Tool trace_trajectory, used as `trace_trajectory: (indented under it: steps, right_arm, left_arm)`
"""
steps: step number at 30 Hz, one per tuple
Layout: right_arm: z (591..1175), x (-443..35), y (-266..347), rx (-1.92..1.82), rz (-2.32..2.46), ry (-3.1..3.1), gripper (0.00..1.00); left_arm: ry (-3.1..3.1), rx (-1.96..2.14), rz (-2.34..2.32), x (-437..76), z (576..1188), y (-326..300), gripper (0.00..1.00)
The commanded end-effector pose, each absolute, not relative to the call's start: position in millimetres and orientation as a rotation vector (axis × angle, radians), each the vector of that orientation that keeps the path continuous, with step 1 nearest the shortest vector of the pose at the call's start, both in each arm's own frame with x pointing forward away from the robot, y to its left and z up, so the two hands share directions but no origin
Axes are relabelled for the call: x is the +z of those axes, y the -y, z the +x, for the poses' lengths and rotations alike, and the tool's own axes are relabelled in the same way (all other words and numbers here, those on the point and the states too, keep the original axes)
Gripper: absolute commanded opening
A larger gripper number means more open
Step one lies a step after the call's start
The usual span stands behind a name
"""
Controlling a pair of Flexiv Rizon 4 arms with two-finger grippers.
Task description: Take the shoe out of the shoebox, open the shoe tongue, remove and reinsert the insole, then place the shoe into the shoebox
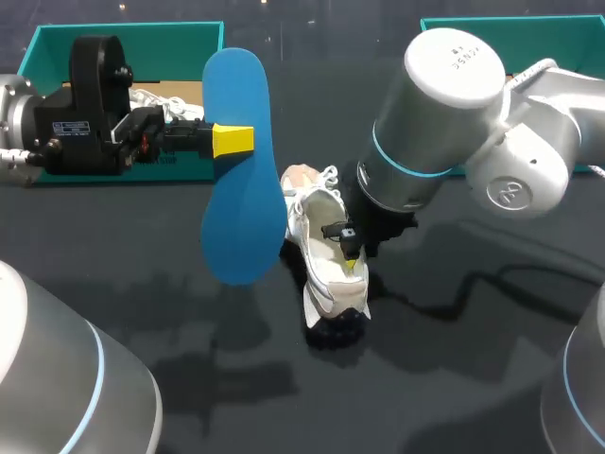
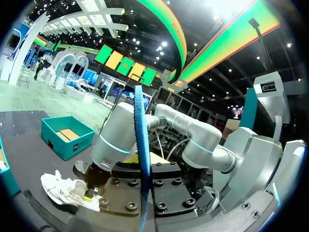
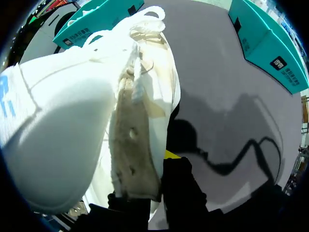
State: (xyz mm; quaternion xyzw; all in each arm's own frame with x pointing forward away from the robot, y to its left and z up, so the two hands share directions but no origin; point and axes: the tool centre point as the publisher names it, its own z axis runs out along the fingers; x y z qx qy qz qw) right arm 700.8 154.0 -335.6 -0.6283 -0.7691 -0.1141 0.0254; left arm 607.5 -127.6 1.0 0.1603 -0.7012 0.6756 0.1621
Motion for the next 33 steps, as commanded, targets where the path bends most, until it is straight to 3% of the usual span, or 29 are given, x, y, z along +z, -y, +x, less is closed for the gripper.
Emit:
trace_trajectory:
  steps: [1, 33]
  right_arm:
    - [700.4, -344.4, -155.1, -0.438, -2.135, 2.259, 0.00]
    - [712.5, -385.0, -150.8, -0.291, -2.056, 2.171, 0.00]
  left_arm:
    - [2.001, 1.929, 0.458, 0.4, 607.4, 128.7, 0.00]
    - [2.001, 1.929, 0.458, 0.4, 607.4, 128.7, 0.00]
